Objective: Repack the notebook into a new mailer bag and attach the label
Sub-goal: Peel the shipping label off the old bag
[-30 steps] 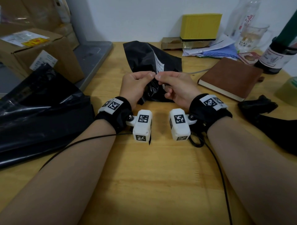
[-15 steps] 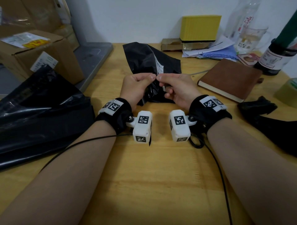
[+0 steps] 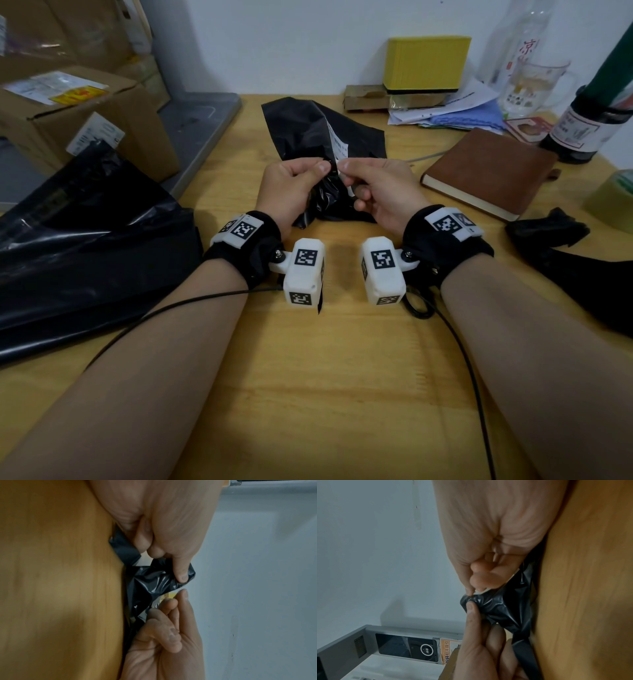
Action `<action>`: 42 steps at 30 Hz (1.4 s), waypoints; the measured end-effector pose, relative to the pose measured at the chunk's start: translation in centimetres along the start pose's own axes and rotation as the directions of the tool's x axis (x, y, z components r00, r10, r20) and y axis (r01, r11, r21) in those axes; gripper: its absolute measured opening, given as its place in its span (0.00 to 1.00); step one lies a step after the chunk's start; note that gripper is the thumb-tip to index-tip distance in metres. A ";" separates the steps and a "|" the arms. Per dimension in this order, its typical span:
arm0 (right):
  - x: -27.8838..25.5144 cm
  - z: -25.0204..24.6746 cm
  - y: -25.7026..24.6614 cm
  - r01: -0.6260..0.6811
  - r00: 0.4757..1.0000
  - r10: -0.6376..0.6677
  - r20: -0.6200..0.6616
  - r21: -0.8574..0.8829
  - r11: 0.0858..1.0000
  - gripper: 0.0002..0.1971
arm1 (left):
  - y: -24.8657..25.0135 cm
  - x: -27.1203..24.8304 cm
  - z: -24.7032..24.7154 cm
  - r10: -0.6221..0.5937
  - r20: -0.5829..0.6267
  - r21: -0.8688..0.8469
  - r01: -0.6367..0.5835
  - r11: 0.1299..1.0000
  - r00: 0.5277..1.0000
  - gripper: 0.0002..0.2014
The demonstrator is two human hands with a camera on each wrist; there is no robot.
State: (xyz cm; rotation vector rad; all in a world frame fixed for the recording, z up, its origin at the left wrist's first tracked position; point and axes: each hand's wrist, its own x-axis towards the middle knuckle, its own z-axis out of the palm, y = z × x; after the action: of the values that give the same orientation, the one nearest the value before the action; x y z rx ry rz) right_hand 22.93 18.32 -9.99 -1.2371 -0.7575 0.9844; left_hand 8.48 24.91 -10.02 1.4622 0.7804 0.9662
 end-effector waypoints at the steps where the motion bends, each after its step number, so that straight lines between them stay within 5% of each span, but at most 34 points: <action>1: 0.0 0.0 0.0 0.002 1.000 -0.002 0.001 0.001 1.000 0.06 | 0.0 0.0 0.0 0.000 0.000 -0.007 0.000 1.000 1.000 0.12; 5: 0.0 -0.1 0.0 0.003 1.000 -0.003 -0.004 0.007 1.000 0.10 | 0.1 0.0 0.1 -0.011 -0.016 -0.032 0.010 0.999 1.000 0.11; 18: -0.3 0.0 -0.3 0.007 0.999 -0.004 -0.053 0.072 0.997 0.03 | -0.3 0.4 0.2 -0.051 -0.074 -0.088 0.045 0.995 0.996 0.12; 30: -0.2 0.0 -0.1 -0.044 0.999 0.045 0.005 -0.028 0.999 0.13 | -0.1 0.1 0.2 -0.051 -0.048 -0.063 0.047 0.997 0.998 0.12; 42: -0.1 0.2 -0.4 -0.050 0.998 0.051 -0.040 0.019 0.999 0.06 | 0.6 -0.1 0.3 -0.100 -0.110 -0.039 0.096 0.995 0.989 0.08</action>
State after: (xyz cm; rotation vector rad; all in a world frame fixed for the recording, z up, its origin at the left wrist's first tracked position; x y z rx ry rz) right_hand 22.82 18.28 -9.55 -1.2620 -0.6875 1.0027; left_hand 8.70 24.61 -9.46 1.3373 0.9053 0.9874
